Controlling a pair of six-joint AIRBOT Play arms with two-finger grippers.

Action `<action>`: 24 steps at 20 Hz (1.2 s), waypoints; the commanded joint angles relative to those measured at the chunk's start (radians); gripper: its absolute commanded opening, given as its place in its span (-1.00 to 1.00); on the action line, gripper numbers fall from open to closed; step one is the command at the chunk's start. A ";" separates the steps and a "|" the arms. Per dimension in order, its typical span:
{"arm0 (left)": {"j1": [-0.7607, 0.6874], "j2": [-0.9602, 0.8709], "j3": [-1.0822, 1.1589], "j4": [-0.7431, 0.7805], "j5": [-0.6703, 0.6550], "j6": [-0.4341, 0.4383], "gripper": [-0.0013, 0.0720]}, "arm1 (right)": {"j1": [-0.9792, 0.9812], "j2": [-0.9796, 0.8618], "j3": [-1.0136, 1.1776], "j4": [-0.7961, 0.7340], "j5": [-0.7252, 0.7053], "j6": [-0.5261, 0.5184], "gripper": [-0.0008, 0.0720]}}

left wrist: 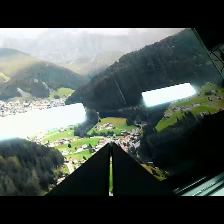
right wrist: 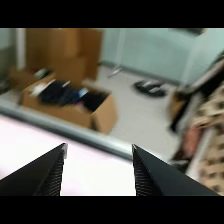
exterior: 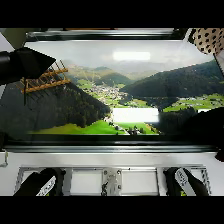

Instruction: Fold the clothes and pants, and hang the long-sleeved shirts on hangers.

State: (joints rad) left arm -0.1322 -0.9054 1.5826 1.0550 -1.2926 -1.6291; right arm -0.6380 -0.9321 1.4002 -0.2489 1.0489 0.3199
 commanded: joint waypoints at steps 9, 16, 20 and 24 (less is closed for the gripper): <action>-0.014 0.071 -0.435 -0.010 0.205 0.010 -0.92 | 0.831 -0.092 -0.282 -0.278 -0.003 0.121 0.27; -0.105 0.071 -0.444 -0.008 0.251 0.010 -0.92 | 0.914 -0.156 -0.282 -0.259 0.000 0.127 0.06; -0.109 0.071 -0.444 -0.008 0.250 0.010 -0.92 | 0.914 -0.156 -0.282 -0.259 0.000 0.126 -0.92; -0.109 0.071 -0.444 -0.008 0.249 0.010 -0.92 | 0.914 -0.156 -0.282 -0.260 -0.001 0.126 -0.92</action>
State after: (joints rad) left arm -0.2390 -0.8349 1.1389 1.0470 -1.0462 -1.6184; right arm 0.2737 -1.0866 1.1183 -0.5095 1.0477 0.4458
